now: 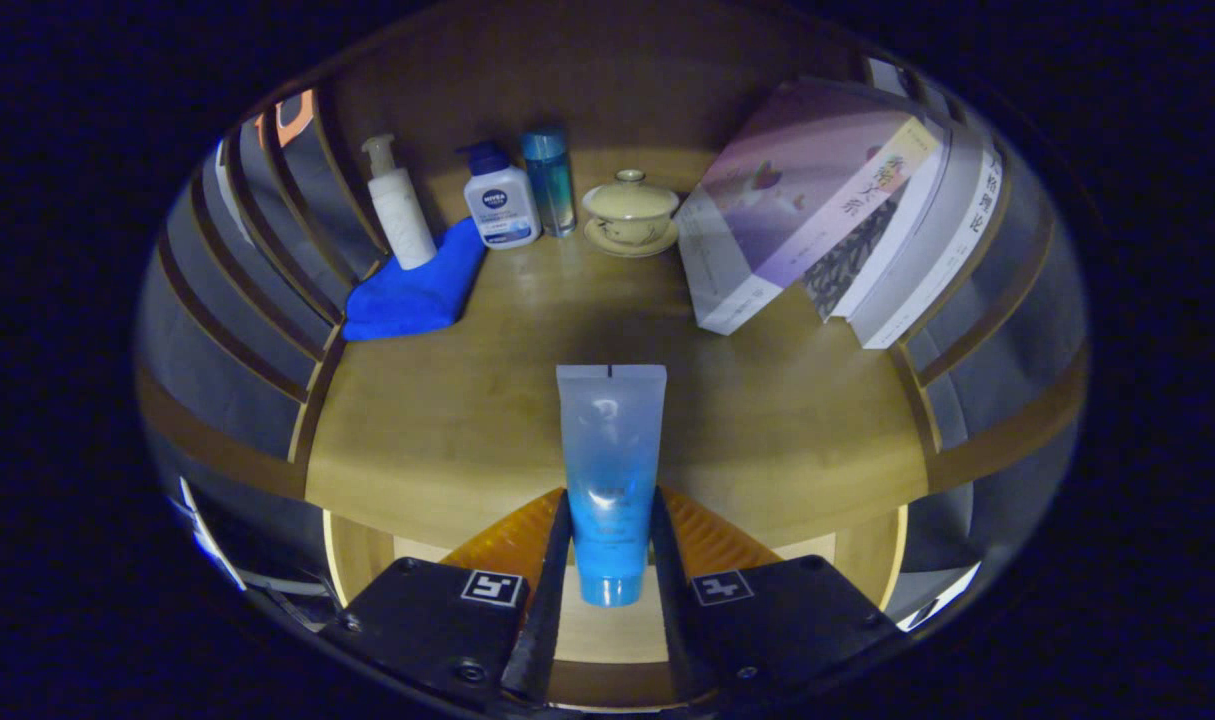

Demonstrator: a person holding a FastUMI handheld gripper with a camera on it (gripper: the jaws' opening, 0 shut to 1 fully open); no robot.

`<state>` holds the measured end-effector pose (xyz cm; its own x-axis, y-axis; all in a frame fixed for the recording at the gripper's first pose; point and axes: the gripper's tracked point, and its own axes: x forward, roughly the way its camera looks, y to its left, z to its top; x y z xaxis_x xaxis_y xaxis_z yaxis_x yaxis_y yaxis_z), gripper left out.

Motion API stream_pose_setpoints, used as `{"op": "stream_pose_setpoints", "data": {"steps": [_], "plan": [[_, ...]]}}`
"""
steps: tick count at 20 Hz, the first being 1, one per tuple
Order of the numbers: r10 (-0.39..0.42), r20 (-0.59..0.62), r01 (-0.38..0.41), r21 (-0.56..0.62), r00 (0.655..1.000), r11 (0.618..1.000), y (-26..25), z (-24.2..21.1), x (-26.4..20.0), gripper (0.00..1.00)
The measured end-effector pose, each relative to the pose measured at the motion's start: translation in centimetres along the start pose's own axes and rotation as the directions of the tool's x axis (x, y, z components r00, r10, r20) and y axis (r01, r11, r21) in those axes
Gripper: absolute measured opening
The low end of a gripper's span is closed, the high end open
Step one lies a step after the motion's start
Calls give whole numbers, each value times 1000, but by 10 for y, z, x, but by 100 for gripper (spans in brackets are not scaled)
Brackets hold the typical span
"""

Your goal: Pull open the drawer, take out the items inside it, and place them on the countertop above the cabinet.

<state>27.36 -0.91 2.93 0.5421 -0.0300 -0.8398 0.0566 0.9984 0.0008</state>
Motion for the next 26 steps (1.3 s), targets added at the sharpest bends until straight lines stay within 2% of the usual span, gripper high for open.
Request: {"op": "stream_pose_setpoints", "data": {"steps": [8, 11, 12, 16, 18, 20, 24, 26], "plan": [[-12, -9, 12, -13, 1000, 1000, 0, 1, 30, 48], [-11, 45, 13, -37, 999, 999, 2, 6, 35, 50], [-13, 74, 14, -11, 997, 1000, 1, 9, 36, 51], [56, 200, -66, 44, 978, 997, 9, 11, 17, 57], [75, 267, -87, 35, 961, 996, 8, 6, 3, 61], [61, 355, -64, -1, 933, 998, 1, 4, -15, 61], [106, 521, -98, -43, 847, 994, 10, -9, -65, 61], [113, 599, -72, -92, 793, 993, 10, -20, -91, 77]]}}
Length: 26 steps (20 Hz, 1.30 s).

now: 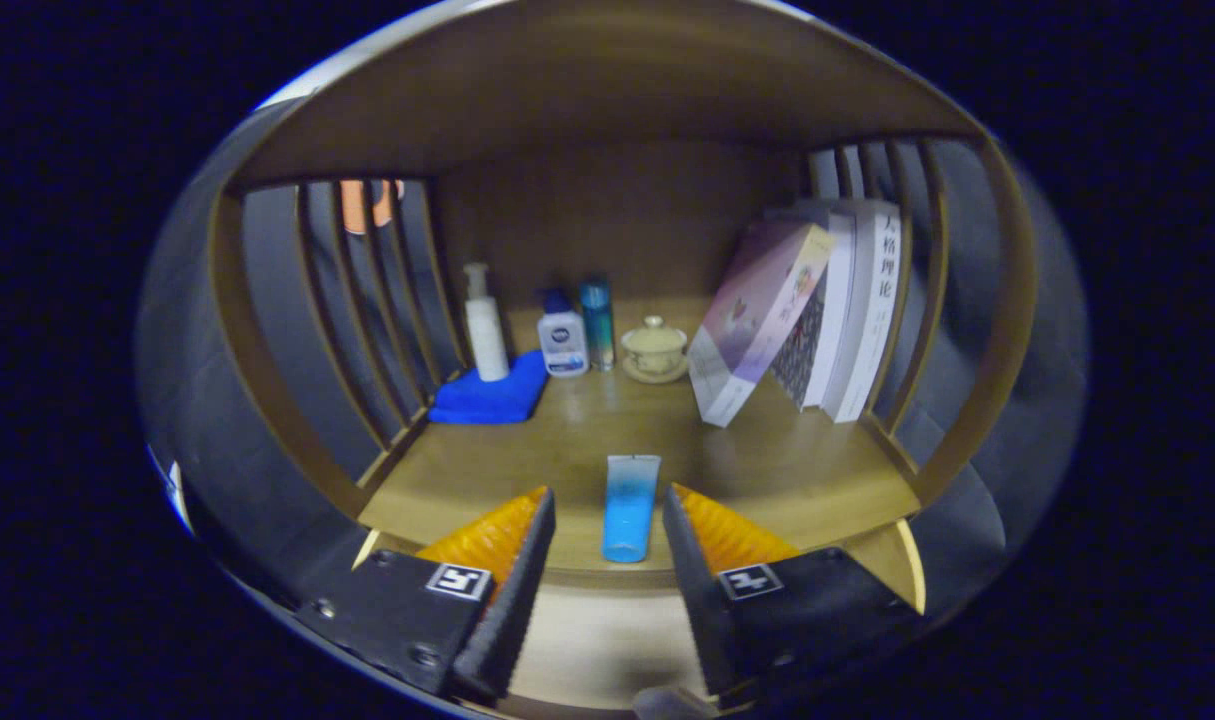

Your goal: Pull open the drawer, take out the items inside it, and place them on the countertop above the cabinet.

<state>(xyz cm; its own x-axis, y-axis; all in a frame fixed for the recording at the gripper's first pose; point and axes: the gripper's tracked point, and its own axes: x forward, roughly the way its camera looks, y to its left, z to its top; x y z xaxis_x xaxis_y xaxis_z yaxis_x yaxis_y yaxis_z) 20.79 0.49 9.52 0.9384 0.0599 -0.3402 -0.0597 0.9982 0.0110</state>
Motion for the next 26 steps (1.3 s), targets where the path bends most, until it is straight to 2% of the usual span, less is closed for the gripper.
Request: {"op": "stream_pose_setpoints", "data": {"steps": [2, 4, 7, 16, 22, 26], "plan": [[-3, 99, 7, -44, 995, 999, 4, 5, -31, 94], [2, 184, 10, -65, 983, 998, 11, 4, -60, 99], [44, 281, -22, -78, 959, 997, 18, -7, -103, 99], [-31, 495, 59, -41, 868, 997, -5, -34, -218, 99], [-31, 502, 23, 23, 865, 999, -17, -74, -238, 99], [-33, 483, 5, 61, 875, 998, -30, -113, -232, 99]]}}
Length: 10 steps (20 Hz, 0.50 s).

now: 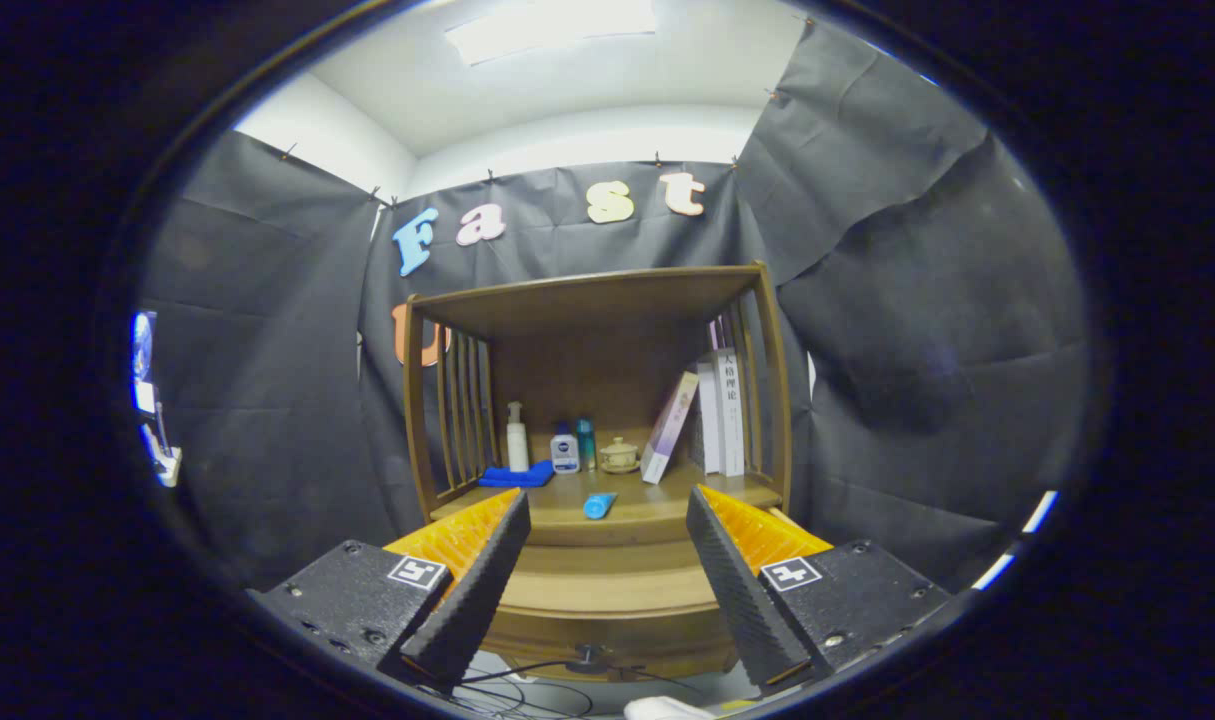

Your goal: Pull open the drawer, take out the items inside it, and place them on the countertop above the cabinet.

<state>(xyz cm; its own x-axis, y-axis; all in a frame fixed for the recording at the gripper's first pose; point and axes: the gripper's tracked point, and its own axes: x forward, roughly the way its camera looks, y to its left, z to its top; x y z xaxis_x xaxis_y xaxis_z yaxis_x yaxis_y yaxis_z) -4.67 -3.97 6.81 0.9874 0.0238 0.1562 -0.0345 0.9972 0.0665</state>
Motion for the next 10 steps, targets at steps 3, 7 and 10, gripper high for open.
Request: {"op": "stream_pose_setpoints", "data": {"steps": [3, 7, 10], "plan": [[-8, -33, 7, -21, 999, 1000, -8, -32, -5, 99], [-7, -84, 4, -34, 996, 999, -12, -80, -6, 99], [-19, -120, 11, -68, 993, 998, -17, -110, -4, 99]]}}
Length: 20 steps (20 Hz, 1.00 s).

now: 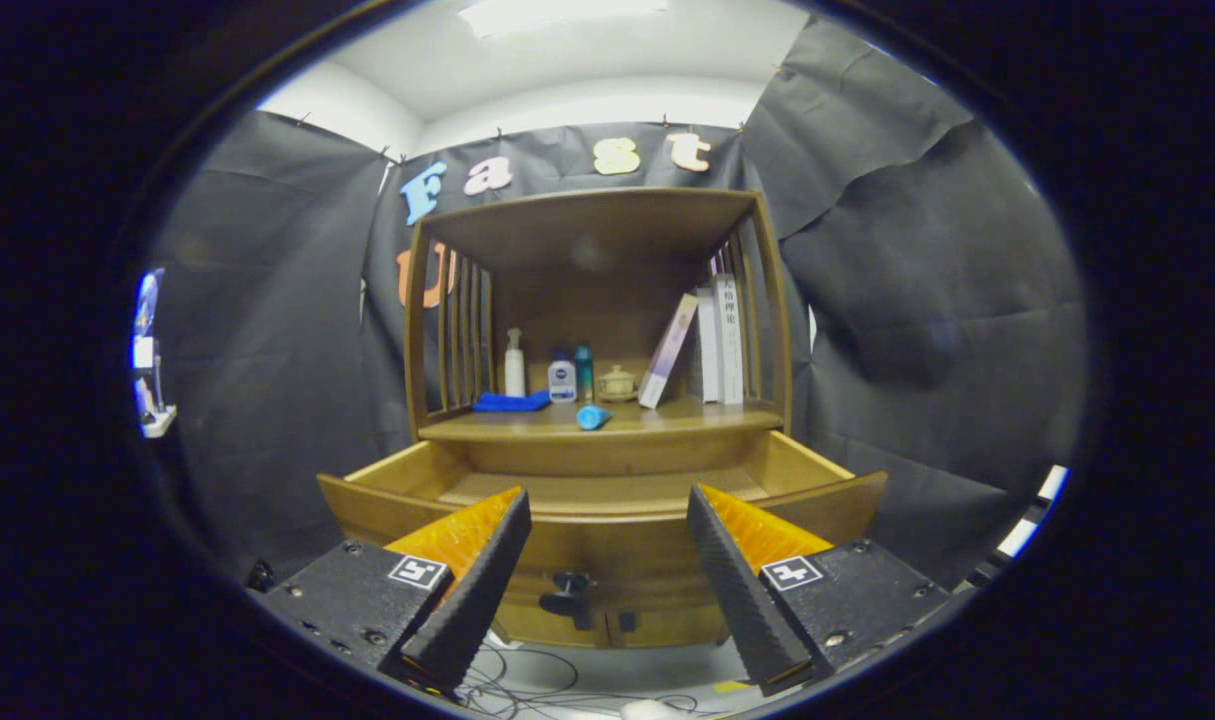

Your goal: Pull open the drawer, take out the items inside it, and place them on the countertop above the cabinet.

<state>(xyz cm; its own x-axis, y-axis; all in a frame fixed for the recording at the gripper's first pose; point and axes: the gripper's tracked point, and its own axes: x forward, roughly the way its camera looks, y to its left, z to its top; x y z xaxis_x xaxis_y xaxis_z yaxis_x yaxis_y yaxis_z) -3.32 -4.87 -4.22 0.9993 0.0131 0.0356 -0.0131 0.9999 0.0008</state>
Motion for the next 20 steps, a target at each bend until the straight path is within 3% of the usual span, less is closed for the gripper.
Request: {"op": "stream_pose_setpoints", "data": {"steps": [9, 17, 20], "plan": [[10, -48, -9, 10, 999, 1000, 15, -44, 39, 100], [-53, -26, 52, -54, 998, 997, 23, -53, 57, 100], [-38, -34, 38, -21, 999, 999, 22, -53, 57, 100]]}}
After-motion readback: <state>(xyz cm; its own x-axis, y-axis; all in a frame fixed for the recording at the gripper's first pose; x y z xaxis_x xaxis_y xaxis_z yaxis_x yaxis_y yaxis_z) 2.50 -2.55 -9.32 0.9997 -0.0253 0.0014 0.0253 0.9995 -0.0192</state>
